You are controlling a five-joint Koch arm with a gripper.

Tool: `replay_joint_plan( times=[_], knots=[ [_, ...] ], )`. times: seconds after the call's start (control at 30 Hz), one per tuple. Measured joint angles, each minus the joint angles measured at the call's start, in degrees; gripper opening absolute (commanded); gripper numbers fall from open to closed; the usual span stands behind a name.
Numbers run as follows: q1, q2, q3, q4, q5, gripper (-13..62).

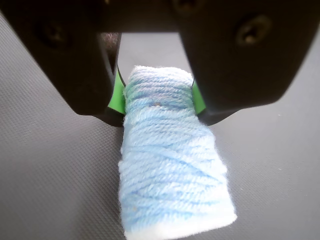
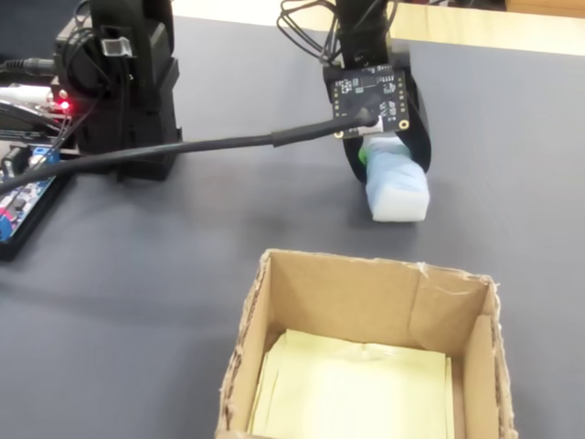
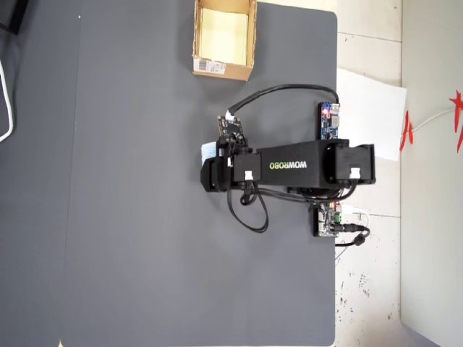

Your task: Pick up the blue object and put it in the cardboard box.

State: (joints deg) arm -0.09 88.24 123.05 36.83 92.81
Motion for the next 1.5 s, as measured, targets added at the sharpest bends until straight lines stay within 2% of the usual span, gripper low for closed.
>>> replay_joint_plan(
  times=[0.17, 0.37, 0.73, 0.9, 1.23, 1.5],
  knots=[
    [1.1, 1.8, 2.4, -2.8, 0.1, 10.8],
    [4.1, 6.8, 9.1, -17.1, 0.2, 10.8],
    [10.7, 25.3, 29.4, -37.8, -0.6, 10.8],
    [14.9, 31.8, 33.4, -44.8, -1.1, 10.8],
    [23.6, 34.7, 31.6, -52.7, -5.9, 10.8],
    [35.4, 31.6, 16.7, -48.1, -13.1, 10.8]
  ],
)
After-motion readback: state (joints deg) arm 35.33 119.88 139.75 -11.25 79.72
